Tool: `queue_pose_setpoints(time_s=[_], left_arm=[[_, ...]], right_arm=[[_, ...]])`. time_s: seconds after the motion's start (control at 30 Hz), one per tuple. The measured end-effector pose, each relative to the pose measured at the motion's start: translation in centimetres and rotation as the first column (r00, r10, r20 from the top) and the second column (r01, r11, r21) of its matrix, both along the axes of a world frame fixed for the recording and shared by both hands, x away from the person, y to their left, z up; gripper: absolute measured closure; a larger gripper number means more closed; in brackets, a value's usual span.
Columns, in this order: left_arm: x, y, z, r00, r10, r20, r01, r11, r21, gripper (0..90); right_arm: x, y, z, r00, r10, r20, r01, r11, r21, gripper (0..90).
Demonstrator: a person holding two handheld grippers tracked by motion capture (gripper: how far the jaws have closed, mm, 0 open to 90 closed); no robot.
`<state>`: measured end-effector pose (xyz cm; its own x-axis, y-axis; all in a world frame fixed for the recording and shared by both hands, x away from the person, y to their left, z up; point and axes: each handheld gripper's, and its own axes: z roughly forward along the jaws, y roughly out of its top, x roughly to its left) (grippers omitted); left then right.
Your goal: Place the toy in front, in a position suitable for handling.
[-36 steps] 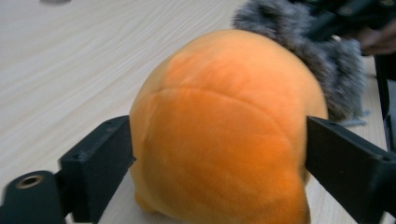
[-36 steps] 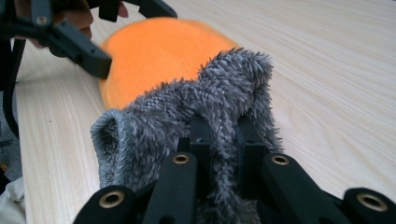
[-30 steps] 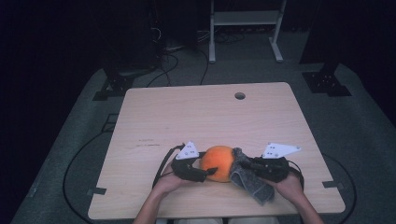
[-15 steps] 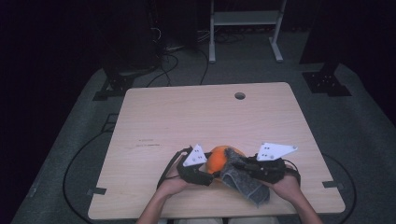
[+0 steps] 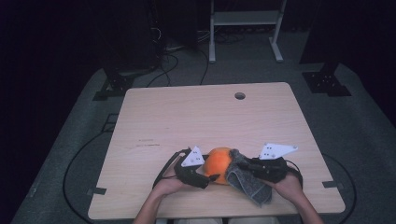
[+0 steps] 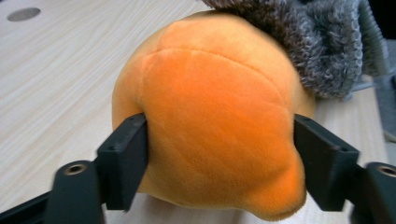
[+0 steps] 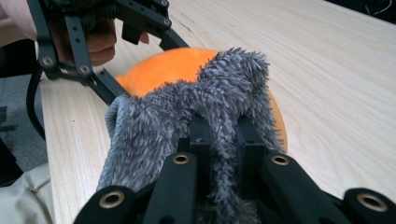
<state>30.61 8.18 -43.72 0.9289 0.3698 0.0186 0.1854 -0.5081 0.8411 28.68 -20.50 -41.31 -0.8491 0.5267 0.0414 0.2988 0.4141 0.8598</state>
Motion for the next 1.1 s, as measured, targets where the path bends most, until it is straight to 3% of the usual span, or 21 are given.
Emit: queue_pose_setpoints(time_s=[0.03, 0.07, 0.1, 0.13, 0.17, 0.3, 0.37, 0.4, 0.47, 0.57, 0.67, 0.73, 0.77, 0.8, 0.83, 0.87, 0.9, 0.93, 0.97, 1.0, 1.1], left_arm=[[0.2, 0.2, 0.4, 0.9993, -0.010, -0.036, 0.009, 0.9997, -0.022, 17.3], [0.2, 0.2, 0.4, 0.9993, -0.010, -0.036, 0.009, 0.9997, -0.022, 15.0], [0.3, 0.3, 0.6, 0.9992, -0.006, -0.040, 0.004, 0.9984, -0.057, 15.0], [0.4, 0.5, 0.9, 0.9986, 0.001, -0.052, -0.007, 0.9926, -0.121, 14.6], [0.4, 0.5, 0.9, 0.9986, 0.001, -0.052, -0.007, 0.9926, -0.121, 17.3], [0.6, 0.4, 0.3, 0.9974, 0.035, -0.063, -0.040, 0.9966, -0.072, 23.7], [0.6, 0.6, 0.2, 0.9974, 0.043, -0.057, -0.045, 0.9986, -0.028, 27.3], [0.7, 0.8, 0.1, 0.9962, 0.042, -0.076, -0.045, 0.9986, -0.028, 27.7], [0.7, 0.9, 0.3, 0.9970, 0.028, -0.071, -0.032, 0.9985, -0.046, 26.1], [0.8, 0.6, 0.7, 0.9983, 0.045, -0.037, -0.049, 0.9937, -0.101, 16.2], [1.0, 0.5, 0.2, 0.9968, 0.057, -0.057, -0.061, 0.9960, -0.065, 18.3], [1.1, 0.8, 0.0, 0.9953, 0.071, -0.065, -0.075, 0.9961, -0.047, 23.5], [1.2, 0.9, -0.1, 0.9944, 0.075, -0.074, -0.078, 0.9963, -0.035, 23.5], [1.2, 1.2, -0.3, 0.9930, 0.078, -0.089, -0.079, 0.9967, -0.016, 24.5], [1.2, 1.2, -0.3, 0.9930, 0.078, -0.089, -0.079, 0.9967, -0.016, 24.9], [1.2, 1.5, -0.3, 0.9926, 0.072, -0.097, -0.072, 0.9974, 0.000, 25.3], [1.2, 1.5, -0.3, 0.9926, 0.072, -0.097, -0.072, 0.9974, 0.000, 25.4], [1.2, 1.7, -0.3, 0.9922, 0.072, -0.102, -0.071, 0.9974, 0.010, 25.5], [1.1, 1.8, -0.4, 0.9915, 0.069, -0.110, -0.068, 0.9976, 0.010, 25.5], [1.2, 1.9, -0.4, 0.9913, 0.065, -0.114, -0.064, 0.9979, 0.013, 25.5], [1.2, 2.0, -0.5, 0.9916, 0.053, -0.118, -0.052, 0.9986, 0.012, 25.4]], right_arm=[[-0.1, 0.2, 0.0, 1.0000, 0.004, 0.002, -0.004, 1.000, -0.006, 80.1], [-0.2, 0.3, 0.0, 1.0000, 0.007, 0.007, -0.007, 1.000, -0.011, 80.1], [-0.2, 0.3, 0.0, 1.0000, 0.007, 0.007, -0.007, 1.000, -0.011, 80.1], [-0.3, 0.8, 0.1, 0.9995, 0.028, 0.017, -0.028, 1.000, -0.010, 80.1], [-0.3, 0.8, 0.1, 0.9995, 0.028, 0.017, -0.028, 1.000, -0.010, 80.1], [-0.3, 0.7, -0.2, 0.9994, 0.033, 0.011, -0.033, 0.999, 0.000, 80.1], [0.1, 0.1, -0.9, 1.0000, 0.002, -0.006, -0.002, 1.000, -0.015, 80.0], [0.3, -0.3, -1.2, 0.9998, -0.014, -0.015, 0.014, 1.000, -0.021, 80.1], [0.5, -1.0, -1.9, 0.9981, -0.035, -0.051, 0.035, 0.999, -0.003, 80.1], [0.2, -0.5, -1.6, 0.9995, -0.021, -0.024, 0.021, 1.000, -0.014, 80.0], [0.3, -0.3, -1.6, 0.9996, -0.013, -0.027, 0.013, 1.000, -0.007, 80.0], [0.9, -1.1, -2.4, 0.9963, -0.050, -0.070, 0.051, 0.999, 0.012, 80.0], [0.9, -1.1, -2.4, 0.9963, -0.050, -0.070, 0.051, 0.999, 0.012, 80.0], [1.3, -1.5, -3.1, 0.9920, -0.087, -0.091, 0.085, 0.996, -0.026, 80.0], [1.3, -1.5, -3.1, 0.9920, -0.087, -0.091, 0.085, 0.996, -0.026, 80.0], [1.5, -1.7, -3.6, 0.9869, -0.121, -0.107, 0.114, 0.991, -0.068, 80.0], [1.5, -1.7, -3.6, 0.9869, -0.121, -0.107, 0.114, 0.991, -0.068, 80.0], [1.3, -1.8, -2.9, 0.9902, -0.095, -0.103, 0.094, 0.995, -0.012, 80.0], [1.3, -1.8, -2.9, 0.9902, -0.095, -0.103, 0.094, 0.995, -0.012, 80.0], [0.9, -1.3, -2.0, 0.9956, -0.044, -0.083, 0.048, 0.998, 0.047, 80.0], [0.6, -0.9, -1.8, 0.9969, -0.007, -0.078, 0.012, 0.997, 0.071, 79.9]])
